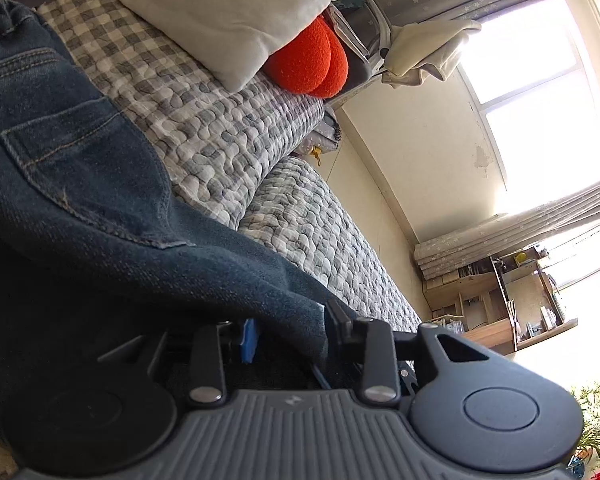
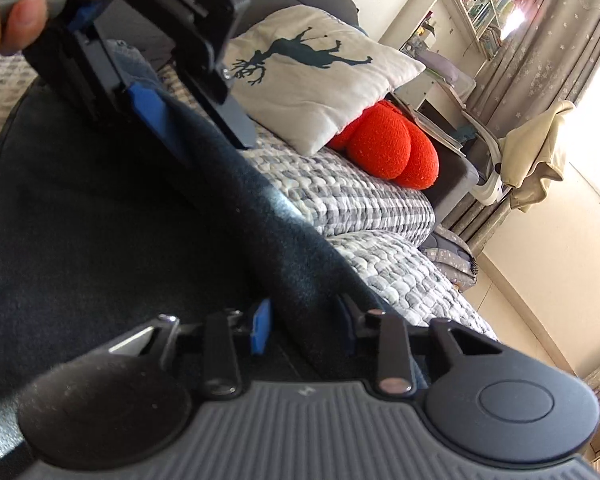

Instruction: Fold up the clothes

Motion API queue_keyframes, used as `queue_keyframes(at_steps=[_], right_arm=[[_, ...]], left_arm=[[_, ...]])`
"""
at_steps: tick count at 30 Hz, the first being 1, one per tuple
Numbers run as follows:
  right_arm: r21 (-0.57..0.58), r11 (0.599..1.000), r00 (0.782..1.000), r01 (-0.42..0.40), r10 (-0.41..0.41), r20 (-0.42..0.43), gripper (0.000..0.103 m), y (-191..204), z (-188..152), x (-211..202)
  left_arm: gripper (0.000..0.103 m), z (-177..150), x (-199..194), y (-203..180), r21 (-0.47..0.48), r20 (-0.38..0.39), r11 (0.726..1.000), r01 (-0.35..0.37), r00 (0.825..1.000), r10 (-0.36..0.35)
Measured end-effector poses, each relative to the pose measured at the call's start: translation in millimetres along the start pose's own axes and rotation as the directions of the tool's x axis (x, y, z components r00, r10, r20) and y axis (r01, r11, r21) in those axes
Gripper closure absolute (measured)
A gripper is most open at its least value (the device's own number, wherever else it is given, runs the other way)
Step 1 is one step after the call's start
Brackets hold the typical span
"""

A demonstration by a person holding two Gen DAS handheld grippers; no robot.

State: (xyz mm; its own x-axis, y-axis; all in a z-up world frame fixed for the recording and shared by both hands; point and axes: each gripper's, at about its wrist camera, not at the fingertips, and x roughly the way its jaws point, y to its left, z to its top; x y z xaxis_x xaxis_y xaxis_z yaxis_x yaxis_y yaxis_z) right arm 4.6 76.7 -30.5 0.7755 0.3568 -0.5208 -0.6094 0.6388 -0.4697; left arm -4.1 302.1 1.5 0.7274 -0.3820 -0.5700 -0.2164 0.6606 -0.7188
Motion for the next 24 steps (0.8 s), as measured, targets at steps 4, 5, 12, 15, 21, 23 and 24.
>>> queue_keyframes(at_steps=[4,5,12,15,21,23,24], right_arm=[[0.025,0.999,0.999,-0.037,0.037,0.003,0.092,-15,4,-6],[0.020,0.999,0.999,-0.042,0.042,0.005,0.093,-16,5,-9],[-0.049,0.995,0.996,-0.084,0.085,0.013,0.093,-22,18,-39],[-0.075,0.990,0.993,-0.118,0.119,0.008,0.094,-24,22,-50],[-0.089,0.971,0.975,-0.221,0.219,-0.034,0.102,-29,29,-62],[-0.074,0.962,0.964,-0.264,0.260,-0.053,0.102,-31,29,-64],[-0.051,0.955,0.955,-0.293,0.289,-0.063,0.102,-34,29,-62]], left_arm=[[0.049,-13,-23,14,0.047,0.029,0.997,-0.057,0.998,0.056],[0.045,-15,-29,20,0.040,0.047,0.997,-0.071,0.997,0.069],[0.044,-12,-75,75,-0.095,0.171,0.985,-0.146,0.972,0.161],[0.044,-7,-89,95,-0.164,0.210,0.974,-0.154,0.960,0.187],[0.044,4,-103,111,-0.219,0.274,0.962,-0.166,0.935,0.224],[0.044,7,-106,112,-0.226,0.284,0.960,-0.164,0.932,0.226],[0.044,8,-106,113,-0.228,0.287,0.960,-0.163,0.931,0.226]])
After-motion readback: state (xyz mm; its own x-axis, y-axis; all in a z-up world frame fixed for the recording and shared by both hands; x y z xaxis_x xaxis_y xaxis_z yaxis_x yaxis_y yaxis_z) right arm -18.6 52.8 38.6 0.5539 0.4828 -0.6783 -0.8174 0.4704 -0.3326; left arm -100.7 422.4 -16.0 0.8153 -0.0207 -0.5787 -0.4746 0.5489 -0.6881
